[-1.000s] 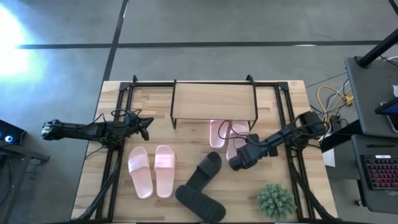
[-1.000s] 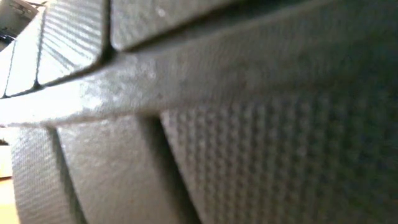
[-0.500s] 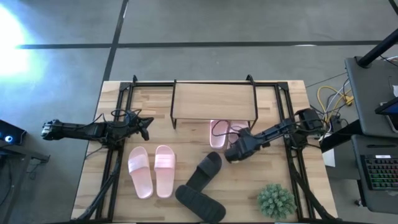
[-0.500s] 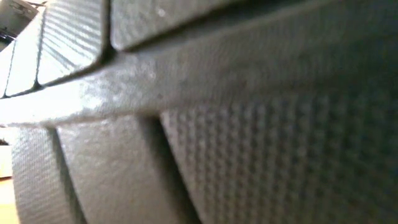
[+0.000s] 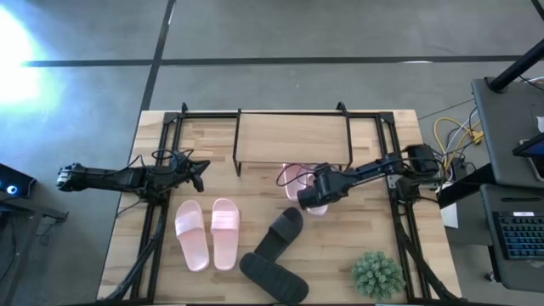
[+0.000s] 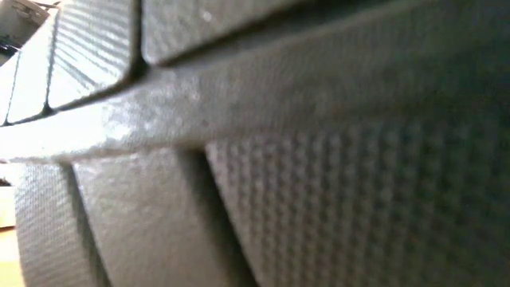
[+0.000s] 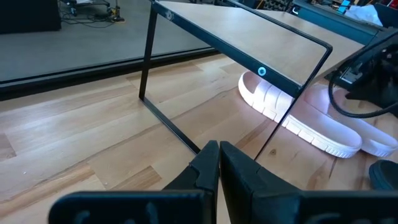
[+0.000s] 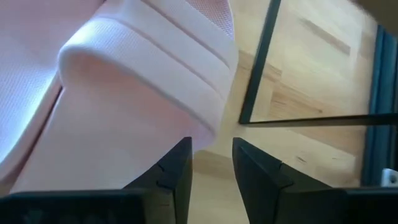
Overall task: Pick and place slides into the shelf
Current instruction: Adjust the pink slides under the shelf
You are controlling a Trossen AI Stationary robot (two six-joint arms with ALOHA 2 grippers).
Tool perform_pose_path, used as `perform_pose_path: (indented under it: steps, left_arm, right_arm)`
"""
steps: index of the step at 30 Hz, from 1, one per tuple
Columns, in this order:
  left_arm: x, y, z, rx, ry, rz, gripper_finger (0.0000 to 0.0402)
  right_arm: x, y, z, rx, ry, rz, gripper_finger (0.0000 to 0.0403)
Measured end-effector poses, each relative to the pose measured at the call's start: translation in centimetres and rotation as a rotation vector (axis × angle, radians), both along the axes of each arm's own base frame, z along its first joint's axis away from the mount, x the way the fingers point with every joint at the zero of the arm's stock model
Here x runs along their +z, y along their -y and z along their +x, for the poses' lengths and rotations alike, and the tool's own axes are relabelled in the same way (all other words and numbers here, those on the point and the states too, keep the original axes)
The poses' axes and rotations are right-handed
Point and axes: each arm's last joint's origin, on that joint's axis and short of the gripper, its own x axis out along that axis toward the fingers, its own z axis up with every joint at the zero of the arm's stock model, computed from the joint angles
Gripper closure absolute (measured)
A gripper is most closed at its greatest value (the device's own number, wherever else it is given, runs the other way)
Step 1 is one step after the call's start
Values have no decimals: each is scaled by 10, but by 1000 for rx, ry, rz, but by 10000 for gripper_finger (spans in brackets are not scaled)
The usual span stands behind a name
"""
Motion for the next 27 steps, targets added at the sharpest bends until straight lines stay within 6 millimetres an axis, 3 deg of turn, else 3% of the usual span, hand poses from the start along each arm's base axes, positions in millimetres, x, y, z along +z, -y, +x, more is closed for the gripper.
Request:
perform_pose_path:
  steps: [9, 16, 27]
  left_arm:
    - [0, 0, 0, 0, 0, 0, 402]
    - [0, 0, 0, 0, 0, 0, 402]
    - [0, 0, 0, -4, 0, -1, 402]
  right_arm:
    - [9, -14, 1, 55, -23, 98, 321]
    - [7, -16, 11, 65, 87, 106, 342]
    - [23, -20, 25, 116, 156, 124, 343]
